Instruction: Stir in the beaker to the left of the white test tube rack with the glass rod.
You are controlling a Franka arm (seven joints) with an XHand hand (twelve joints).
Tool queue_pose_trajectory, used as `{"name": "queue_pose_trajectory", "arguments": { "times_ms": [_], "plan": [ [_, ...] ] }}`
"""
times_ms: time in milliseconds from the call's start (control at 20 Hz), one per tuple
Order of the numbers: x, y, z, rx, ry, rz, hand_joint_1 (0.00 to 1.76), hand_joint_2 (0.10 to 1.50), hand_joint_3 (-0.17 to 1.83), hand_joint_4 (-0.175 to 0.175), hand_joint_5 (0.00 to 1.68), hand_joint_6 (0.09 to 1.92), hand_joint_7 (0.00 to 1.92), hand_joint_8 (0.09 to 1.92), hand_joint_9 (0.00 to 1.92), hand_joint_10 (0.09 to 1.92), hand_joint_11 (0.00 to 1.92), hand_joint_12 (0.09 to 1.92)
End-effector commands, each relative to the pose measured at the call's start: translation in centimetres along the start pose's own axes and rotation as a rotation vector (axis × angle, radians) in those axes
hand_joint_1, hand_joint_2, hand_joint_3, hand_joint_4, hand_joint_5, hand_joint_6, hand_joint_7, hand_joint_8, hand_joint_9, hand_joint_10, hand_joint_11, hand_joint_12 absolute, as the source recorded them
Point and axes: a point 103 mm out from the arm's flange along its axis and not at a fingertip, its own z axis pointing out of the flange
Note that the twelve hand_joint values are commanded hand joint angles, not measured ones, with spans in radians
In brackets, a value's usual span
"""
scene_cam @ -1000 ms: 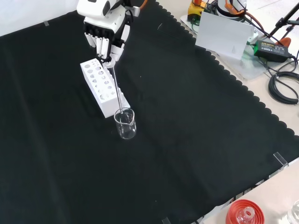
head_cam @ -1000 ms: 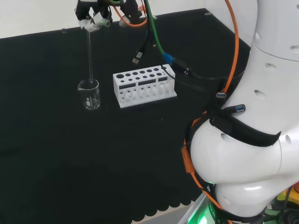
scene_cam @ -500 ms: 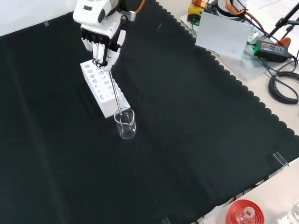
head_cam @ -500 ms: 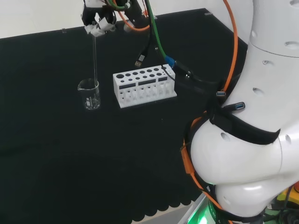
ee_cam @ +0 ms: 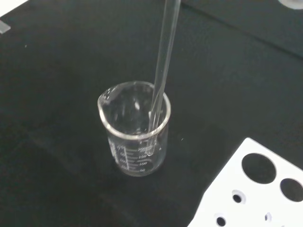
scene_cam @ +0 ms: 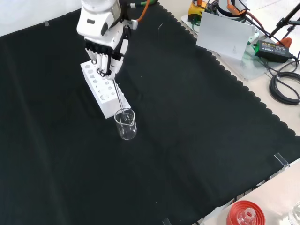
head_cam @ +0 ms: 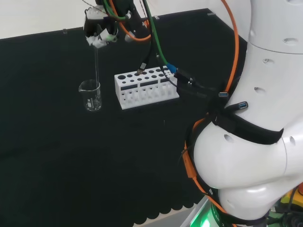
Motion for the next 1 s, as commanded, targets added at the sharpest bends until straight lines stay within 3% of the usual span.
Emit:
{"name": "queue_pose_trajectory", "arguments": {
  "times_ms": [50, 350, 400, 500, 650, 1000],
  "plan": [
    [1.1, 1.8, 2.5, 0.039, 0.019, -0.025, 1.29, 1.13, -0.17, -0.175, 1.09, 0.84, 1.14, 0.86, 1.66, 0.59, 1.58, 0.71],
    [1.9, 2.8, 1.8, 0.027, 0.030, -0.040, 1.29, 1.13, -0.17, -0.175, 1.09, 0.84, 1.14, 0.86, 1.66, 0.58, 1.58, 0.71],
    [2.2, 3.1, 1.5, 0.047, 0.006, 0.001, 1.29, 1.13, -0.17, -0.175, 1.09, 0.84, 1.14, 0.86, 1.66, 0.58, 1.58, 0.71],
    [2.3, 4.4, 1.4, 0.042, 0.004, -0.018, 1.29, 1.13, -0.17, -0.175, 1.09, 0.84, 1.14, 0.85, 1.67, 0.58, 1.58, 0.71],
    [1.1, 3.8, 0.4, 0.018, 0.013, -0.027, 1.29, 1.13, -0.17, -0.175, 1.09, 0.84, 1.14, 0.85, 1.67, 0.58, 1.58, 0.71],
    [-1.2, 3.7, 0.0, -0.018, 0.031, -0.002, 1.29, 1.13, -0.17, -0.175, 1.09, 0.84, 1.14, 0.85, 1.67, 0.58, 1.58, 0.71]
  ]
}}
